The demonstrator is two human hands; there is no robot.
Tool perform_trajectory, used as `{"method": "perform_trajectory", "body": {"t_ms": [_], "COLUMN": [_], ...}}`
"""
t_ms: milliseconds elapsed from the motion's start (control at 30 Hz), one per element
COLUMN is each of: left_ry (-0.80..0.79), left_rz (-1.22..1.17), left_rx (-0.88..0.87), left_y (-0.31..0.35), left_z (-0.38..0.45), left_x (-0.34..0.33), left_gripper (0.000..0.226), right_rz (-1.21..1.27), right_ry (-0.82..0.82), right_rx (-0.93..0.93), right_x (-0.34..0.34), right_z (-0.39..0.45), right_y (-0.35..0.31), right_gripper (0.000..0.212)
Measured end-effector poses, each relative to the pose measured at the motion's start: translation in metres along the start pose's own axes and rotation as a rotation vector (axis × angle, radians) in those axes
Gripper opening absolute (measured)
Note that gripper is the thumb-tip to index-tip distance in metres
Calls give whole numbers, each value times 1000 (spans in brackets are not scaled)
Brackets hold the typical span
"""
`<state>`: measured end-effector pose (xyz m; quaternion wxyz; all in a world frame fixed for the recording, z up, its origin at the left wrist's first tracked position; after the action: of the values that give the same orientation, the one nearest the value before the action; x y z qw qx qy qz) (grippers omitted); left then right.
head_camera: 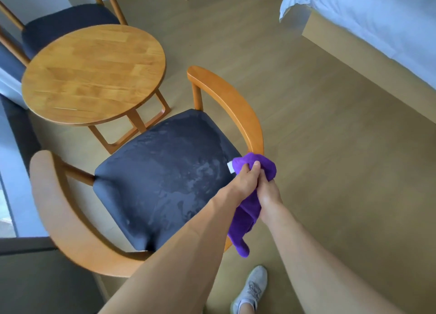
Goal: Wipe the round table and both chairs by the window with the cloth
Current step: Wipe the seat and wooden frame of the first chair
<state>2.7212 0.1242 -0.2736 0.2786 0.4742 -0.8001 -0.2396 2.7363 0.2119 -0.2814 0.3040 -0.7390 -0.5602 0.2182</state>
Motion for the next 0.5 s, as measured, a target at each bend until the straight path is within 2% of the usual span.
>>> {"method": "perform_trajectory", "body": {"t_ms": [100, 233, 333, 500], "left_ry": [28, -17, -20, -9], "left_rz": [-18, 49, 145, 126], "left_rx": [-10, 30, 95, 161], "left_y": [4, -18, -41, -45], "left_z": [15, 2, -15, -31], "left_x": [1, 1, 5, 6], "left_gripper": [63, 63, 66, 61], "right_rz": [19, 105, 134, 84], "right_ry": [-6, 31, 109, 140], "right_rx": [-22, 8, 91, 196], "right_x": [-2, -2, 3, 3], "right_z": [16, 6, -18, -34], "right_y": [-2, 12, 22, 25], "right_gripper": [37, 40, 34, 34]}}
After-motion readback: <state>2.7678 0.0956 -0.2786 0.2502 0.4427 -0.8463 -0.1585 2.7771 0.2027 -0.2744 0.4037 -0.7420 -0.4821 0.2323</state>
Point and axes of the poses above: each hand's wrist, its own z-axis towards the middle knuckle, its own x-axis out of the back of the hand, y = z × x, the point moved 8 cm from there along z, towards the middle knuckle, and after that the axes turned 12 degrees about z, right-handed, at the moved point
